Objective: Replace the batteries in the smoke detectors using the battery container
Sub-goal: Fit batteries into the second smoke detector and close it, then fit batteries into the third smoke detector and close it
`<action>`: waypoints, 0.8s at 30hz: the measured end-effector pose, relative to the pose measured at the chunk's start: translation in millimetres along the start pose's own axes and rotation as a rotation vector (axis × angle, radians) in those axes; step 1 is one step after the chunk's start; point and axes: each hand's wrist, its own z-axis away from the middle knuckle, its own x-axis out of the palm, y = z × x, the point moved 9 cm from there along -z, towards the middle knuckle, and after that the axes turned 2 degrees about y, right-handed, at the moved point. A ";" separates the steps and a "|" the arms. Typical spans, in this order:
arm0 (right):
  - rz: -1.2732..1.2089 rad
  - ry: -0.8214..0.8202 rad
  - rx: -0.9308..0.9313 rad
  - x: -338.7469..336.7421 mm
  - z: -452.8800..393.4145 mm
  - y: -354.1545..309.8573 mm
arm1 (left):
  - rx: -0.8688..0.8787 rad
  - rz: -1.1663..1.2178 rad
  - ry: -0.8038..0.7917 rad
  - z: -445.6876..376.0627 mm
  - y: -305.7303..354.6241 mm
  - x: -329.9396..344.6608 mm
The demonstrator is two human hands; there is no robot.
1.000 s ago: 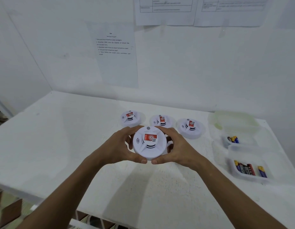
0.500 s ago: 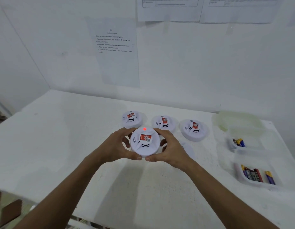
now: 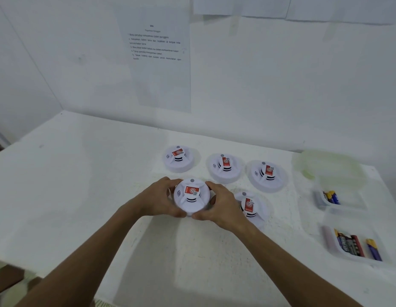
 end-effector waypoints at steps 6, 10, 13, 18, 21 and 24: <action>0.021 0.008 0.025 5.3 -5.7 5.6 | -0.022 0.010 -0.020 -3.9 -5.1 1.3; 0.059 0.000 0.037 9.3 -9.0 6.7 | -0.077 -0.010 -0.036 -2.5 -15.9 1.4; 0.114 -0.023 0.048 8.2 -9.0 5.3 | -0.084 0.007 -0.070 -1.3 -13.7 2.5; 0.125 -0.036 0.079 -6.5 -20.3 -6.0 | -0.182 -0.018 -0.022 -4.0 -20.4 -25.4; 0.092 -0.038 0.026 -15.9 -46.8 -24.0 | -0.146 -0.060 0.119 -17.9 -18.3 -58.9; 0.098 -0.085 0.004 -14.6 -81.1 -36.8 | -0.162 -0.099 0.248 -36.9 -25.2 -90.2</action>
